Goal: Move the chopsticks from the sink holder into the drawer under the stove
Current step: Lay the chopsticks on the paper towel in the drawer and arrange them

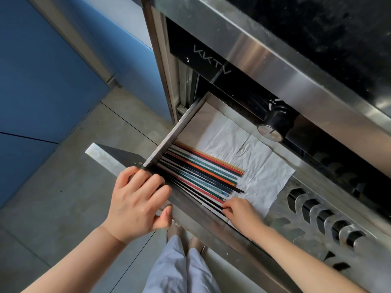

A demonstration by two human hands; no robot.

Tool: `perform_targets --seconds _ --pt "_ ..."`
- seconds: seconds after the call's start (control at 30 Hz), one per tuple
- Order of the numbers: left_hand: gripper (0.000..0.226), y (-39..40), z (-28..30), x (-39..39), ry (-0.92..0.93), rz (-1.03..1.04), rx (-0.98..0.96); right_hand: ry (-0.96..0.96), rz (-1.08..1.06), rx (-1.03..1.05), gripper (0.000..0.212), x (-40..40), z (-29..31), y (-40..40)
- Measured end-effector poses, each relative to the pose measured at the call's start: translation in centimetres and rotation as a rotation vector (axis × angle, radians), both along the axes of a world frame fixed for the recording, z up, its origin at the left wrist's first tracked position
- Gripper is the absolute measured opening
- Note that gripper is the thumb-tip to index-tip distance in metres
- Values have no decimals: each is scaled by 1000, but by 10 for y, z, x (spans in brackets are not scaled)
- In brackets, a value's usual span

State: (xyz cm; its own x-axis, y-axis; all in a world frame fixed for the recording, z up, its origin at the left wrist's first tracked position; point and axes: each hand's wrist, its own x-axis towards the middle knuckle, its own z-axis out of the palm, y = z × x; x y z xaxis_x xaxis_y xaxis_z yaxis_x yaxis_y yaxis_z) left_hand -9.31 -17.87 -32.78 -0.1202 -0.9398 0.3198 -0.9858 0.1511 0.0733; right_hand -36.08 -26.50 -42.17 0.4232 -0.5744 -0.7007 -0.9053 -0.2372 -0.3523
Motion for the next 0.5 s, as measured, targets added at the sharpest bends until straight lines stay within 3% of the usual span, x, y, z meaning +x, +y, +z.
perform_targets --seconds 0.17,0.37,0.5 --pt "43 1 0 0 3 3 -11 -35 43 -91 22 -6 2 -14" --pt "45 -1 0 -1 7 6 -21 -56 -157 -232 14 -24 -8 -46" --pt "43 0 -1 0 0 6 -23 -10 -21 -221 17 -22 -19 -44"
